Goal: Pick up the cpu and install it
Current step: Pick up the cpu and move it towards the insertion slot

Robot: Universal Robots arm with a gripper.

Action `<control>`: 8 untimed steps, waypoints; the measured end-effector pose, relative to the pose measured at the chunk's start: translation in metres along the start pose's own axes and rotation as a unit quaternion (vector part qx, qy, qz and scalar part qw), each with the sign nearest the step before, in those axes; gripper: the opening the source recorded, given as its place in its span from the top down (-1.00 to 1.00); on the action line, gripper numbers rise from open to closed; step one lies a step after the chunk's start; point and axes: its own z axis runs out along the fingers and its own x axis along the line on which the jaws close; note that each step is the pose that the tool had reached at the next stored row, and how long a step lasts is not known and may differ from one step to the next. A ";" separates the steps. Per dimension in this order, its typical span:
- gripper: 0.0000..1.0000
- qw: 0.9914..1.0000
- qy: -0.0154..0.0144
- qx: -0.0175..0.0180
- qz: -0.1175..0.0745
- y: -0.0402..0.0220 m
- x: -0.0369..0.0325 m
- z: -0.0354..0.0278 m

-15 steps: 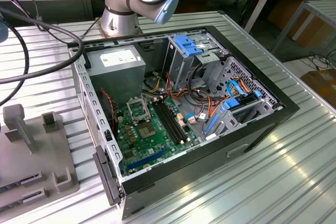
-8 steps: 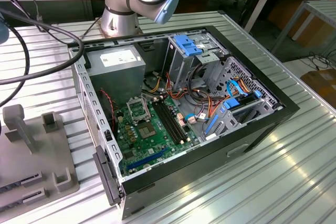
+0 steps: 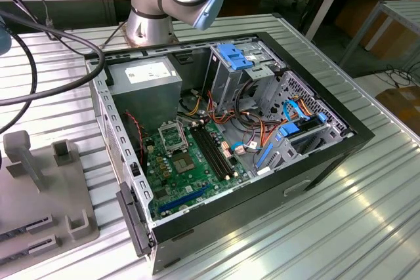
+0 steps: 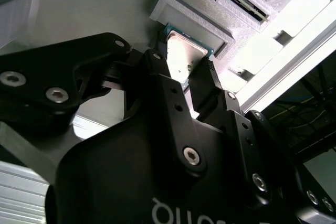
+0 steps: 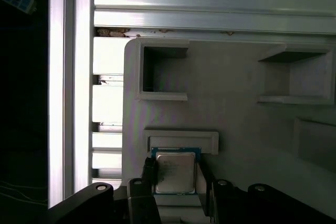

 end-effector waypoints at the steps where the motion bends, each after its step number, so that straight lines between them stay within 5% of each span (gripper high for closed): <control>1: 0.14 1.000 0.000 0.000 0.000 0.0000 0.0000 0.0000; 8: 0.18 1.000 0.000 0.000 0.000 0.0000 0.0000 0.0001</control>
